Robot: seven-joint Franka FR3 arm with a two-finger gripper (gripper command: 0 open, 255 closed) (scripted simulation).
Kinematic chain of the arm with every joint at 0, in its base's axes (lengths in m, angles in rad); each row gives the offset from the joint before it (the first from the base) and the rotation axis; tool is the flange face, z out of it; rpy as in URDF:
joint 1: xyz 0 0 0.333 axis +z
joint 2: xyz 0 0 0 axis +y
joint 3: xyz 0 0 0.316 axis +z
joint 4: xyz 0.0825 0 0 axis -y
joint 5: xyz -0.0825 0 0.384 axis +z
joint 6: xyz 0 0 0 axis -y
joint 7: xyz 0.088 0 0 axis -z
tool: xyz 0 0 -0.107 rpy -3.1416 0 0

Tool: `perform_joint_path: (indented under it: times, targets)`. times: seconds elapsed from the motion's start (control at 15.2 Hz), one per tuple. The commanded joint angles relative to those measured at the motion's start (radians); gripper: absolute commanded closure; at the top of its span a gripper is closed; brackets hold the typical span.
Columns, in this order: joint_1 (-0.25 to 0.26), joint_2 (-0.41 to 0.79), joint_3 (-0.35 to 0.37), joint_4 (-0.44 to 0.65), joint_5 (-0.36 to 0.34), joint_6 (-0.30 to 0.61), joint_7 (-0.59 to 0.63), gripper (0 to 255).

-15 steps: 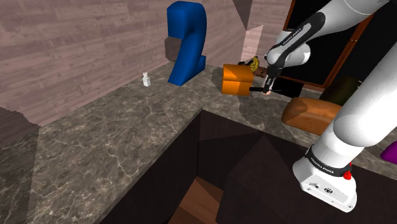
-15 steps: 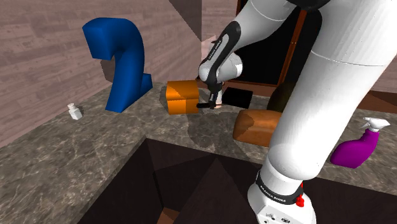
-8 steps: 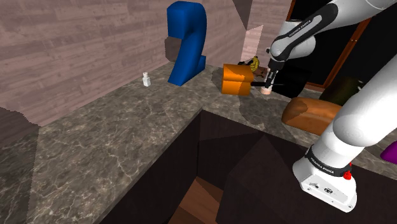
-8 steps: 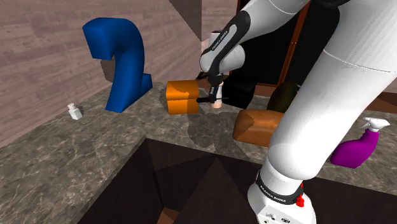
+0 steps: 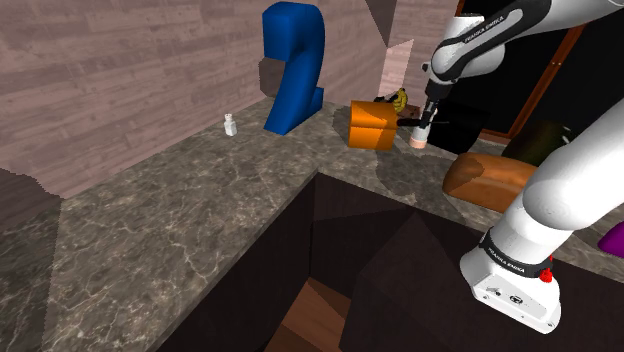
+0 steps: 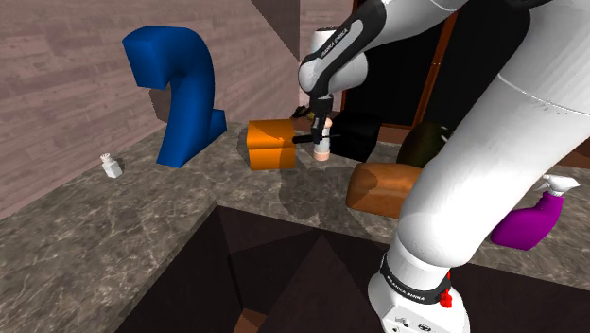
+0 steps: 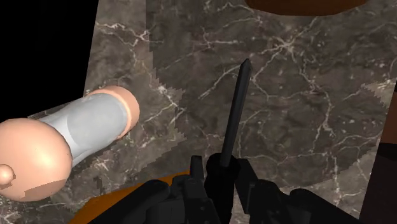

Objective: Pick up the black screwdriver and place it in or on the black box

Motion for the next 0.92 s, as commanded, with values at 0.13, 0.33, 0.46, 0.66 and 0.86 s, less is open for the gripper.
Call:
perform_joint_path:
  times: [0.13, 0.33, 0.46, 0.66, 0.86]
  targets:
    - [-0.004, -0.041, 0.012, 0.027, -0.012, -0.067, 0.009, 255]
    - [-0.006, -0.065, 0.020, 0.050, -0.016, -0.112, 0.012, 255]
    - [-0.006, -0.080, 0.026, 0.065, -0.018, -0.142, 0.014, 255]
    - [-0.007, -0.096, 0.032, 0.085, -0.020, -0.177, 0.015, 255]
    - [-0.018, -0.039, -0.031, 0.144, 0.006, -0.172, -0.078, 255]
